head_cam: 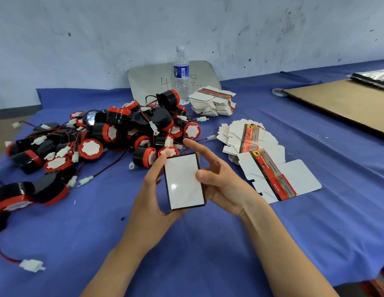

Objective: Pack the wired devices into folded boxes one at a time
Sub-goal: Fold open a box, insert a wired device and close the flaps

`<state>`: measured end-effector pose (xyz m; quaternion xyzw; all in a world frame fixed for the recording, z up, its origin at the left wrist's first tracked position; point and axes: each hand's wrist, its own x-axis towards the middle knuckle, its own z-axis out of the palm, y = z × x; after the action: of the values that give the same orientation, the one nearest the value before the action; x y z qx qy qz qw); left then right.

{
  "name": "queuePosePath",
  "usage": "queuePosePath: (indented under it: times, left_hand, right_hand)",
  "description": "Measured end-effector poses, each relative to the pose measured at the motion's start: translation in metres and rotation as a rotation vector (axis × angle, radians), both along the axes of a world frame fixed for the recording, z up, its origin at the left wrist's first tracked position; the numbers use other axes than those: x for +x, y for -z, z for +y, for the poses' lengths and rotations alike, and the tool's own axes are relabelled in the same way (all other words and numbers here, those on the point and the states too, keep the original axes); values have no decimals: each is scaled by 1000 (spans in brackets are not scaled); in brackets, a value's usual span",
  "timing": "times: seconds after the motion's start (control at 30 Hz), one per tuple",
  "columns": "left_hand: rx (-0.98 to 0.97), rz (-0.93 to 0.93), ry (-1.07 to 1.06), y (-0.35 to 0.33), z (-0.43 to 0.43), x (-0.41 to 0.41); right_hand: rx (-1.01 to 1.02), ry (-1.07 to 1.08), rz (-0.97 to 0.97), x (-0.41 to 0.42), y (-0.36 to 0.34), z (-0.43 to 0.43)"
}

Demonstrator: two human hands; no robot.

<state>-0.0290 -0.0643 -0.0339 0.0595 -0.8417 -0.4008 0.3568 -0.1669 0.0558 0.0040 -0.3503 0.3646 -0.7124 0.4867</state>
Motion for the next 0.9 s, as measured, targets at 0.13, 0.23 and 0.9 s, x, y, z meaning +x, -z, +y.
queuePosePath:
  times: [0.13, 0.23, 0.9]
  left_hand:
    - [92, -100, -7, 1, -4, -2]
    - [66, -128, -54, 4, -5, -2]
    - [255, -346, -629, 13, -35, -4]
  right_hand:
    - [30, 215, 276, 6, 3, -3]
    - [132, 492, 891, 15, 15, -12]
    - [520, 695, 1206, -2, 56, -38]
